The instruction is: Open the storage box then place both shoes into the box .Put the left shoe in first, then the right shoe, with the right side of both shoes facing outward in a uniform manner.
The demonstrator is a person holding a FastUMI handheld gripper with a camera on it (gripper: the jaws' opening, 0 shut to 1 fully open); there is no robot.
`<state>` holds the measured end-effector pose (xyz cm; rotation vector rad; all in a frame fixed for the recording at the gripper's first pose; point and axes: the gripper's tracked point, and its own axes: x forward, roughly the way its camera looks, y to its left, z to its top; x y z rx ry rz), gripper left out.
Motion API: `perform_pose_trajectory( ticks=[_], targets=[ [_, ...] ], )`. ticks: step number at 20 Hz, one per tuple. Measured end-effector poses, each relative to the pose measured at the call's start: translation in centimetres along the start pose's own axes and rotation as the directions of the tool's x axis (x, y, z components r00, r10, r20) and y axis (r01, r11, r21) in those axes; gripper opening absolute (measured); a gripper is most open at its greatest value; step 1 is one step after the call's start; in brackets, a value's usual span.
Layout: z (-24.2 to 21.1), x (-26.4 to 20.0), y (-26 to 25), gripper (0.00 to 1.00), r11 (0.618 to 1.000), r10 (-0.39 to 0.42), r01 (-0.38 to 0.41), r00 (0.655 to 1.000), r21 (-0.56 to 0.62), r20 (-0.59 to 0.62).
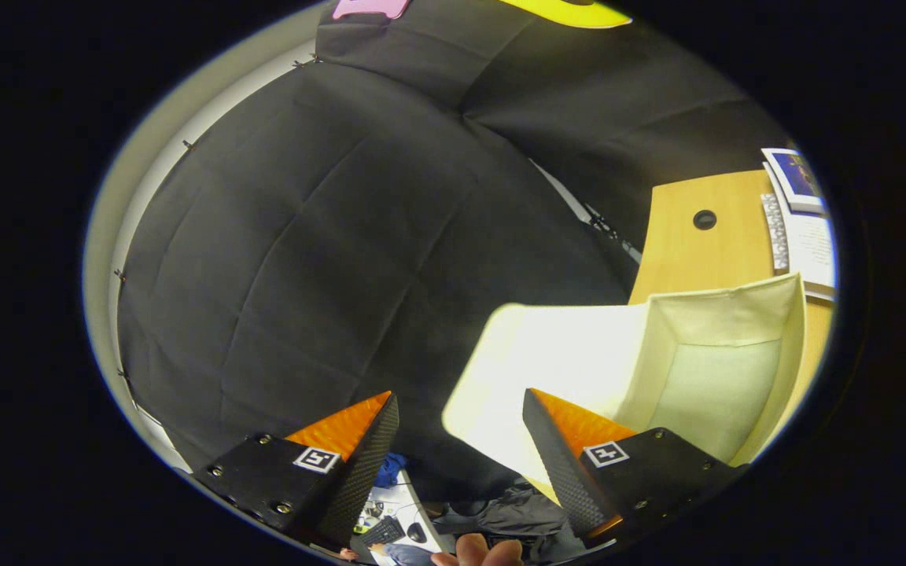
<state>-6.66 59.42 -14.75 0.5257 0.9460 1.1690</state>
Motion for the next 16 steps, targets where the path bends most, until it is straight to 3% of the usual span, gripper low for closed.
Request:
perform_pose_trajectory(
  ticks=[8, 13, 16],
  targets=[
    [1.2, -9.6, -8.4, 0.97, 0.980, -0.181, 0.189, 0.977, -0.064, 0.112],
    [2.1, -16.3, -13.4, 0.97, 0.954, -0.279, 0.296, 0.937, -0.056, 0.210],
    [2.2, -20.3, -16.9, 0.97, 0.921, -0.366, 0.389, 0.891, -0.035, 0.267]
  ],
)
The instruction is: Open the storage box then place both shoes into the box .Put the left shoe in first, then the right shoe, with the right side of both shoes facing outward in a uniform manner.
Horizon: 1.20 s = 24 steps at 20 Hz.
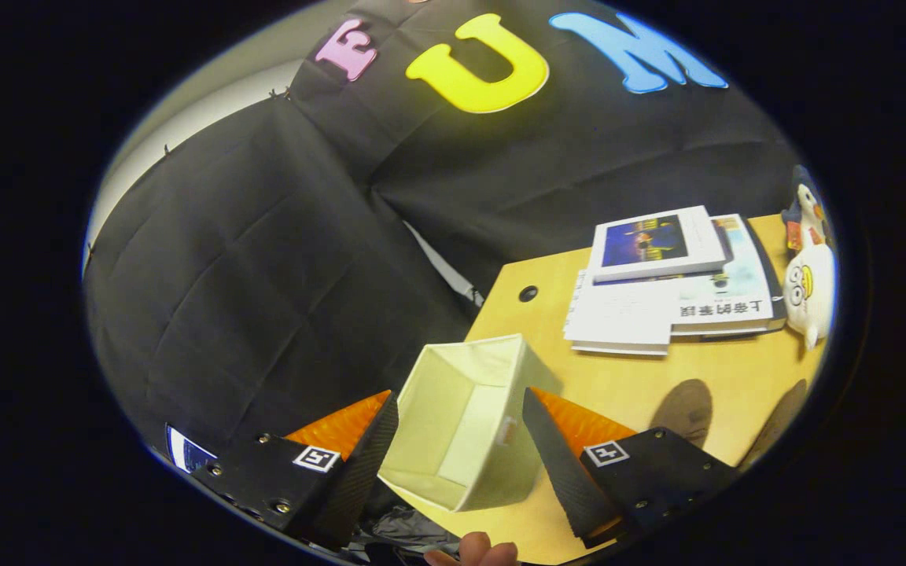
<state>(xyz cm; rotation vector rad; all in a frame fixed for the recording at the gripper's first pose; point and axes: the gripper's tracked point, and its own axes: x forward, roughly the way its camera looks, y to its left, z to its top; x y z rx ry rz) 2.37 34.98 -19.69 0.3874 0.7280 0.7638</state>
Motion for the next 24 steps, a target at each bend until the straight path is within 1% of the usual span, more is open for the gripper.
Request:
perform_pose_trajectory(
  ticks=[2, 5, 12, 17, 21, 24],
  targets=[
    [-0.4, -1.2, -3.1, 0.97, 0.998, -0.066, 0.066, 0.998, -0.011, 0.014],
    [-1.5, -3.2, -8.0, 0.97, 0.984, -0.174, 0.175, 0.985, -0.028, 0.019],
    [-5.9, -5.0, -15.6, 0.97, 0.940, -0.336, 0.333, 0.941, -0.079, -0.029],
    [-10.0, -4.3, -19.3, 0.97, 0.916, -0.399, 0.390, 0.910, -0.095, -0.112],
    [-12.2, -3.3, -21.2, 0.97, 0.898, -0.438, 0.422, 0.883, -0.124, -0.170],
    [-13.4, -2.6, -23.8, 0.96, 0.871, -0.491, 0.467, 0.844, -0.156, -0.214]
  ],
)
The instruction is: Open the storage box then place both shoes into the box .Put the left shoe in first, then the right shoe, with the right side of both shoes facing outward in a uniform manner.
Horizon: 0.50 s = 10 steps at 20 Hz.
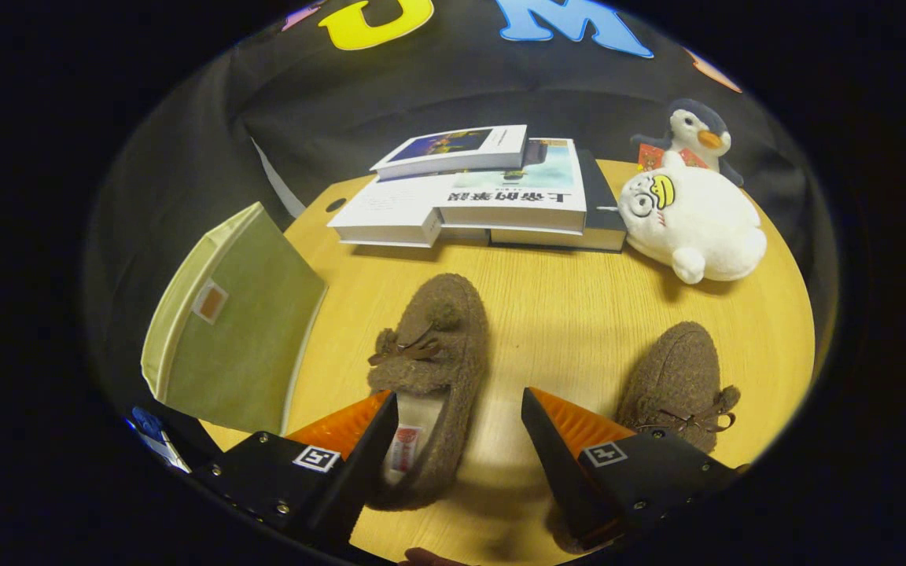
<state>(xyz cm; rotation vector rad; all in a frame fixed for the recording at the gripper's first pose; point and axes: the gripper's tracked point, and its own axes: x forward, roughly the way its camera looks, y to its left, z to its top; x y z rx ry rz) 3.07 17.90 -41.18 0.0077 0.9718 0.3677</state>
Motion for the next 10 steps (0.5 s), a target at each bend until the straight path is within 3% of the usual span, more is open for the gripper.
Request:
perform_pose_trajectory(
  ticks=[3, 5, 7, 10],
  targets=[
    [0.0, 1.9, -0.2, 0.94, 1.000, -0.019, 0.019, 0.999, 0.005, -0.031],
    [0.3, 3.5, -0.6, 0.82, 0.999, -0.045, 0.045, 0.998, 0.000, -0.033],
    [0.5, 4.0, 0.9, 0.51, 0.999, -0.003, 0.005, 0.999, 0.049, -0.041],
    [0.7, 4.2, 0.4, 0.02, 0.997, -0.071, 0.072, 0.997, 0.038, -0.039]
  ],
)
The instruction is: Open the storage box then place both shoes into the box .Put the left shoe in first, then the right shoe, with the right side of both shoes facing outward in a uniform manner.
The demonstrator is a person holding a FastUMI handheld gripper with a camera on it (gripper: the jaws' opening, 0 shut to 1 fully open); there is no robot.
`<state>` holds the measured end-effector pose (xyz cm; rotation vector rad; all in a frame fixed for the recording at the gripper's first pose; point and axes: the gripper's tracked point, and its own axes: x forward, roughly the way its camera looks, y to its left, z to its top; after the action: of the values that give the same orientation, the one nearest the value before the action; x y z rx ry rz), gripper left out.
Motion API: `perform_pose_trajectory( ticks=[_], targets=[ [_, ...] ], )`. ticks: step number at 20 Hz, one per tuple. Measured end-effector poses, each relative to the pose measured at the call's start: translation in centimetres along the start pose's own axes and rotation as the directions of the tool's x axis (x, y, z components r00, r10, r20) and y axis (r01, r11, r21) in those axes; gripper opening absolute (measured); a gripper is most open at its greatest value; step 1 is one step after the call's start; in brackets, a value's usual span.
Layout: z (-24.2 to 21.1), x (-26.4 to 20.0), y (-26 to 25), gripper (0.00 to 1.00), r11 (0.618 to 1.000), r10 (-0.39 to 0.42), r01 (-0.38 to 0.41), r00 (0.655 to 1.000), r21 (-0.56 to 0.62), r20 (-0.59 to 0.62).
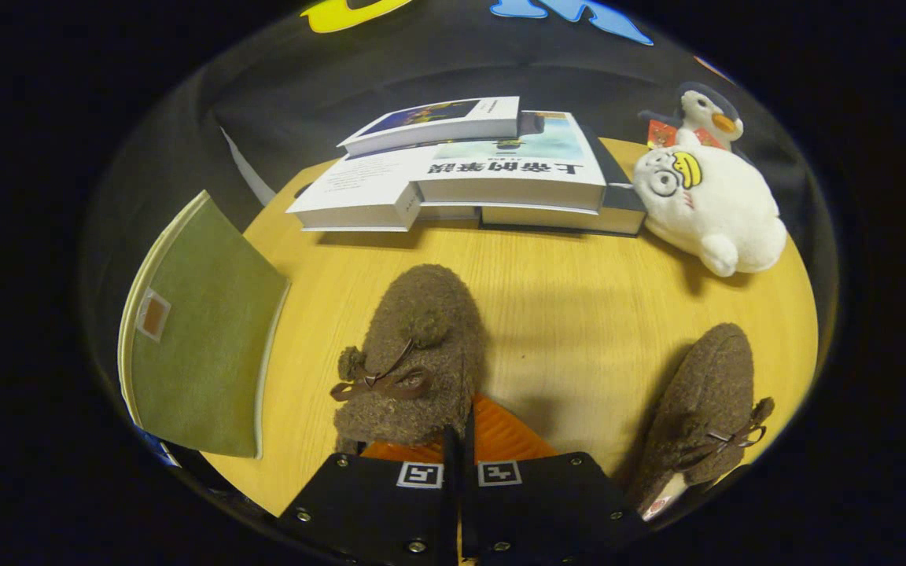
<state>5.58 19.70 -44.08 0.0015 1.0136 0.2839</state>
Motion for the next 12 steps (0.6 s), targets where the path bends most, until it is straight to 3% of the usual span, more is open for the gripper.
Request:
perform_pose_trajectory(
  ticks=[12],
  targets=[
    [4.1, -8.8, 2.1, 0.02, 1.000, 0.024, -0.025, 0.999, 0.016, 0.046]
  ],
)
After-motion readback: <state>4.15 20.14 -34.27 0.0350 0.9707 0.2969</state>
